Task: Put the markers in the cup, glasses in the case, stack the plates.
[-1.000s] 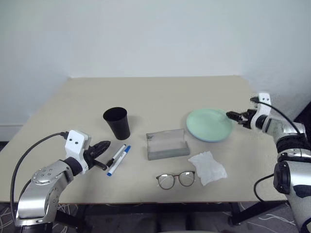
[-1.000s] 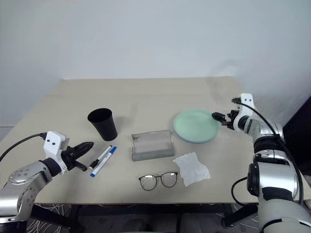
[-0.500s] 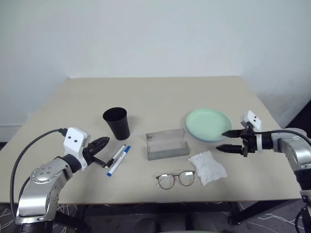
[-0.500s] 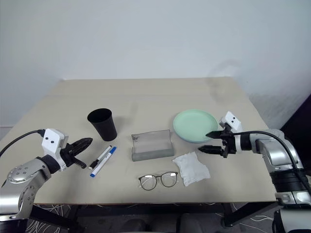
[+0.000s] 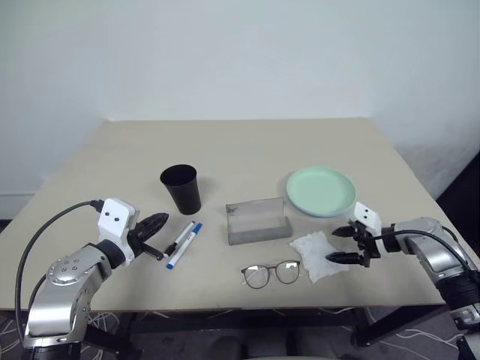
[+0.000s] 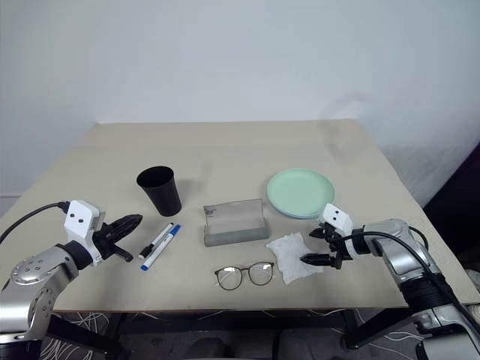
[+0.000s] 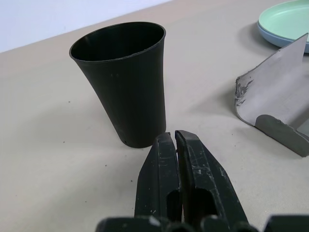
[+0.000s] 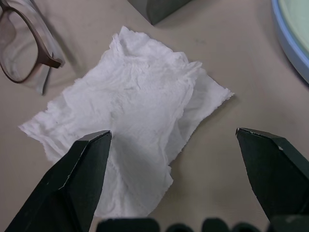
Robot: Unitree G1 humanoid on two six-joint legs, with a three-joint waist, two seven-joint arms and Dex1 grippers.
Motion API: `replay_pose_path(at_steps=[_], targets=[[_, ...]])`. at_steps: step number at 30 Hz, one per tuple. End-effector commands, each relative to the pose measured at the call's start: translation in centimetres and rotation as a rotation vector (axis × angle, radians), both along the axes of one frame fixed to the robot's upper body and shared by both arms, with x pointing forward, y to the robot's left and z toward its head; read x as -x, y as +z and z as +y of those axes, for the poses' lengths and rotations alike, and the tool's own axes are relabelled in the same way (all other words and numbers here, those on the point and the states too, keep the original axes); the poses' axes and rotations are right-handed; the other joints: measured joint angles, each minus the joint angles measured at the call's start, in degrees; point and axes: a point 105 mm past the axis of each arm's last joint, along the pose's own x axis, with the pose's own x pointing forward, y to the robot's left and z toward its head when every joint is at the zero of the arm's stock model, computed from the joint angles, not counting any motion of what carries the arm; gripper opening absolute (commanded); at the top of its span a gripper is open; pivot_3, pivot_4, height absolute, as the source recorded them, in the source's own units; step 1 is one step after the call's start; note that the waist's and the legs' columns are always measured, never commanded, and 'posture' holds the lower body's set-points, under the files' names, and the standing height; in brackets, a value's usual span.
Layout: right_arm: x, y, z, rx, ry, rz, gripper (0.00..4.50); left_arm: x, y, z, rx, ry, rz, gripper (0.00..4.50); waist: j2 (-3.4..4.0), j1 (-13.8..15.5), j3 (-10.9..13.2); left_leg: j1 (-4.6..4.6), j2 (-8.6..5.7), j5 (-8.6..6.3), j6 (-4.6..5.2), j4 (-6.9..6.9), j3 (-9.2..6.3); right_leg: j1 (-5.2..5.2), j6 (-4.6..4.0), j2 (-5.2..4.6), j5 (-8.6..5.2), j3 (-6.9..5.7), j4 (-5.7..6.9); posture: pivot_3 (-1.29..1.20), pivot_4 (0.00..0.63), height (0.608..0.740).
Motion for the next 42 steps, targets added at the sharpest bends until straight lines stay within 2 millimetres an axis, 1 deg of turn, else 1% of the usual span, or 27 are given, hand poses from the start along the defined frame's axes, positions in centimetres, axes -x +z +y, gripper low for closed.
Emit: replay_pose_path(at_steps=[1,4,7,11,12,13,14,16,18,22,25,28,31,35,38,40,42], targets=[[-0.3,0.6,0.9,-0.001,0.055,-0.054,4.47,-0.2,1.3,0.2,-0.011,0.002,-0.050,0.00,-0.01,0.00,-0.01,-0.01,0.00,0.00,0.00,0.00,0.00,0.01,0.00,0.00,0.00,0.00,0.01,0.00,0.000,0.735],[0.1,0.3,1.3,-0.003,0.084,-0.052,4.47,-0.2,1.3,0.2,-0.011,0.001,-0.052,0.00,-0.01,0.00,-0.01,0.00,0.01,0.00,0.00,0.00,0.00,0.04,0.00,0.01,0.00,-0.01,0.04,0.00,0.000,0.735],[0.2,0.4,1.7,-0.016,0.094,-0.050,3.91,-0.2,1.3,0.3,-0.013,0.005,-0.055,0.00,-0.02,0.01,-0.03,0.01,-0.01,0.01,0.00,0.01,0.02,0.04,0.01,0.01,0.01,0.03,0.10,0.00,0.000,0.735],[0.4,0.4,1.9,-0.029,0.109,-0.040,2.54,-0.1,1.3,0.4,-0.014,0.009,-0.058,0.00,-0.02,0.02,-0.04,0.02,-0.02,0.01,0.00,0.01,0.01,0.06,0.01,0.01,0.02,0.05,0.11,0.00,0.000,0.735],[0.4,0.5,2.0,-0.029,0.111,-0.039,2.14,-0.1,1.3,0.4,-0.015,0.010,-0.060,0.00,-0.02,0.03,-0.04,0.02,-0.03,0.01,0.00,0.01,0.00,0.06,0.02,0.01,0.02,0.05,0.11,0.00,0.000,0.735],[0.4,0.5,2.0,-0.029,0.113,-0.039,1.86,0.0,1.3,0.4,-0.017,0.009,-0.065,0.00,-0.01,0.04,-0.04,0.02,-0.04,0.01,0.00,0.01,0.00,0.06,0.02,0.01,0.02,0.05,0.12,0.00,0.000,0.735],[0.3,0.5,2.0,-0.029,0.114,-0.039,1.45,0.0,1.3,0.4,-0.018,0.007,-0.068,0.00,-0.01,0.05,-0.04,0.02,-0.04,0.01,0.00,0.01,-0.01,0.07,0.02,0.01,0.03,0.05,0.12,0.00,0.000,0.735],[0.2,0.7,1.9,-0.028,0.118,-0.043,0.77,0.5,1.3,0.0,-0.012,-0.026,-0.065,0.00,-0.01,0.05,-0.04,0.02,-0.05,0.01,0.00,0.01,-0.02,0.07,0.02,0.00,0.03,0.06,0.12,0.00,0.000,0.735],[0.0,1.1,1.8,-0.031,0.119,-0.049,0.06,1.5,1.3,-0.9,0.012,-0.108,-0.048,0.00,0.03,0.03,-0.06,0.01,-0.06,0.01,0.00,0.01,0.00,0.07,0.02,0.00,0.03,0.08,0.12,0.00,0.000,0.735],[-0.8,2.5,1.5,-0.047,0.117,-0.066,0.02,4.5,1.7,-2.8,0.034,-0.317,0.004,0.00,0.03,-0.07,-0.05,0.02,-0.03,0.00,-0.01,0.01,0.07,0.00,0.01,-0.02,0.02,0.08,0.11,0.00,0.000,0.735],[-1.1,3.4,1.4,-0.066,0.125,-0.071,0.02,5.7,1.9,-3.1,0.012,-0.403,0.012,0.00,0.11,-0.03,-0.02,0.02,0.02,0.00,-0.01,-0.01,0.14,-0.03,0.00,-0.04,0.01,0.06,0.05,0.00,0.000,0.735],[-1.4,4.4,1.5,-0.097,0.134,-0.078,0.02,6.2,2.1,-3.1,-0.014,-0.447,0.005,0.00,0.14,0.07,-0.01,0.10,0.17,-0.01,-0.02,0.01,0.11,-0.14,0.00,-0.03,0.01,-0.13,-0.09,0.00,0.000,0.735],[-2.2,5.6,1.8,-0.135,0.124,-0.100,0.02,5.8,2.2,-2.6,-0.047,-0.433,-0.013,0.00,0.17,0.06,0.01,-0.03,0.25,-0.01,-0.02,0.02,0.24,-0.19,0.00,-0.05,0.01,-0.15,-0.11,0.00,0.000,0.735],[-3.1,6.6,2.0,-0.167,0.099,-0.135,0.02,5.6,2.2,-2.4,-0.052,-0.425,-0.021,0.00,0.14,0.01,0.02,-0.09,0.41,-0.01,-0.02,0.04,0.42,-0.13,0.01,-0.05,0.01,-0.30,-0.13,0.00,0.000,0.735],[-5.5,8.0,1.7,-0.205,-0.009,-0.196,0.02,5.6,2.1,-2.5,-0.047,-0.431,-0.020,0.00,0.16,-0.10,0.04,-0.04,0.57,-0.01,-0.02,0.05,0.66,-0.14,0.01,-0.07,0.01,-0.45,-0.13,0.00,0.000,0.735],[-7.6,8.9,1.3,-0.217,-0.110,-0.250,0.02,5.6,2.2,-2.6,-0.043,-0.435,-0.023,0.00,0.20,-0.16,0.06,-0.05,0.78,-0.01,-0.02,0.04,1.12,-0.33,0.01,-0.11,0.01,-0.50,-0.13,0.00,0.000,0.735],[-9.8,9.4,0.7,-0.209,-0.220,-0.288,0.02,5.5,2.3,-2.7,-0.037,-0.437,-0.028,0.00,0.19,-0.22,0.06,-0.09,0.84,-0.01,-0.02,0.04,1.36,-0.54,0.00,-0.12,0.01,-0.55,-0.13,0.00,0.000,0.735]])
